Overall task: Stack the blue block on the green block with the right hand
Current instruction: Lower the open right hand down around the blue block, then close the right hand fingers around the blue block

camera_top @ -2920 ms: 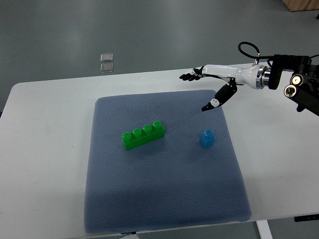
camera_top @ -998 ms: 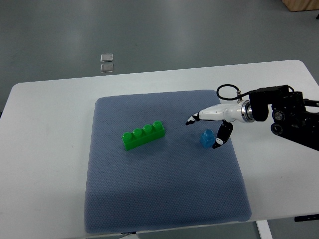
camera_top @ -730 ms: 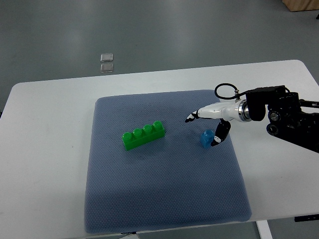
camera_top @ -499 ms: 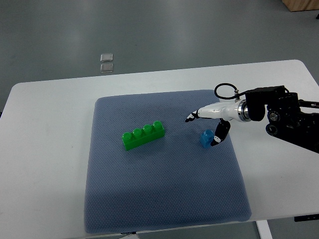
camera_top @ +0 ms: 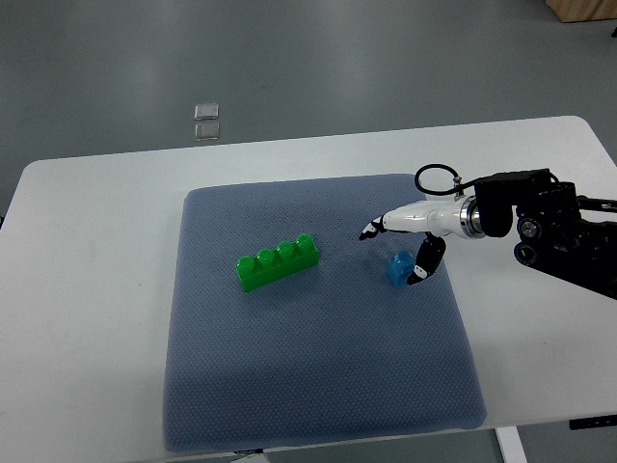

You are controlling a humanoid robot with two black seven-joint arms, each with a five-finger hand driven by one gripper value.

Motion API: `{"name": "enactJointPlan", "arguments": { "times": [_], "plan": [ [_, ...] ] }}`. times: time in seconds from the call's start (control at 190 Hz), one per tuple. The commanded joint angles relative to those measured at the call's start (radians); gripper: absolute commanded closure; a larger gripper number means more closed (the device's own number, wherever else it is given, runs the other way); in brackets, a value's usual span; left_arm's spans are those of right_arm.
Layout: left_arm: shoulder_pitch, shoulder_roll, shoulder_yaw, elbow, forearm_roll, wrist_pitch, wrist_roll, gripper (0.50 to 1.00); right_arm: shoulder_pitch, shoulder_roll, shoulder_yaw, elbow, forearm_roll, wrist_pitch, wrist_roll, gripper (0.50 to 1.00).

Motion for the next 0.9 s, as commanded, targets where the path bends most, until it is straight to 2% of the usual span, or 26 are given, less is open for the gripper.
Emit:
{"name": "enactJointPlan", "arguments": {
  "times": [0.0,0.095,0.226,0.541,0.588,0.672,0.714,0.893],
  "plan": [
    [0.0,0.0,0.0,0.0,0.0,0.0,0.0,0.5,0.0,-0.001,0.0,0.0,0.003,0.0,0.002,0.67],
    [0.0,0.0,0.0,0.0,0.0,0.0,0.0,0.5,0.0,-0.001,0.002,0.002,0.005,0.0,0.002,0.671],
    [0.0,0.0,0.0,0.0,0.0,0.0,0.0,0.5,-0.003,0.0,0.002,0.002,0.005,0.002,0.005,0.701],
    [0.0,0.0,0.0,0.0,0.0,0.0,0.0,0.5,-0.02,-0.003,0.005,0.002,0.005,0.0,0.012,0.709],
    [0.0,0.0,0.001,0.0,0.0,0.0,0.0,0.5,-0.02,-0.004,0.006,0.003,0.005,0.0,0.012,0.734],
    [0.0,0.0,0.001,0.0,0.0,0.0,0.0,0.5,-0.019,-0.006,0.008,0.003,0.006,0.002,0.012,0.742],
    [0.0,0.0,0.001,0.0,0.0,0.0,0.0,0.5,-0.017,-0.007,0.008,0.005,0.005,0.003,0.012,0.777],
    [0.0,0.0,0.0,0.0,0.0,0.0,0.0,0.5,-0.016,-0.009,0.009,0.011,0.006,0.005,0.012,0.814]
  ]
}}
